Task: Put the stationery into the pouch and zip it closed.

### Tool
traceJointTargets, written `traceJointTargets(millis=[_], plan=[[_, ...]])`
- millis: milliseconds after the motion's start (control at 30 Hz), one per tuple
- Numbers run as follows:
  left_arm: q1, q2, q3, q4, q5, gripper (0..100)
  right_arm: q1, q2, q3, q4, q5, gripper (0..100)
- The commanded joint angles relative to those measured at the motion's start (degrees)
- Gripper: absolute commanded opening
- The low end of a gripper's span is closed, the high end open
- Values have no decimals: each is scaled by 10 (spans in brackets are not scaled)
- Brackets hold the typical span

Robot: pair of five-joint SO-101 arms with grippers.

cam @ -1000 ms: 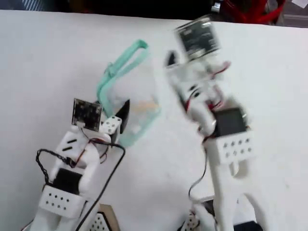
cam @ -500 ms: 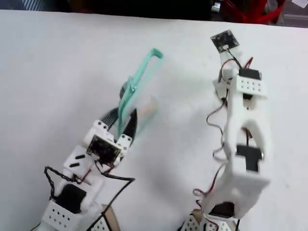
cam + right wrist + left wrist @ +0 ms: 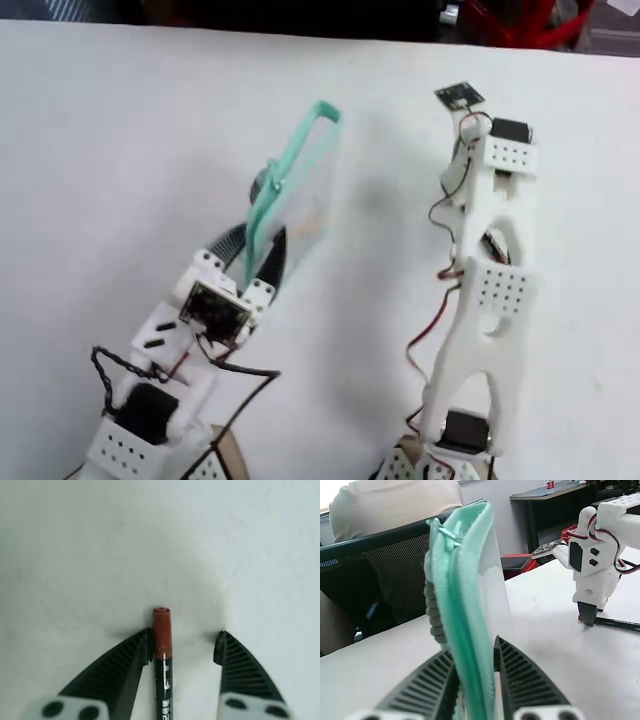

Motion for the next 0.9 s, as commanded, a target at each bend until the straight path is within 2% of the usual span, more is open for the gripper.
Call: traceJointTargets(millis=[0,100,167,267,400,667,867], plan=[[7,4,-4,-4,-7,102,5,51,-106,36,41,159],[7,4,-4,-4,-7,102,8,95,-171,53,47,3],[7,4,-4,-4,-7,102,9,112,-216,75,47,38],[7,4,-3,-4,-7,102,7,117,-295,124,46,21],[7,4,-3,-4,-7,102,8,108,-360,131,19,18],[-12,4,-1,-4,-7,102,7,-96,-263,134,-59,18],[-12,4,-1,-4,-7,102,-26,-393,4,133,-66,18]])
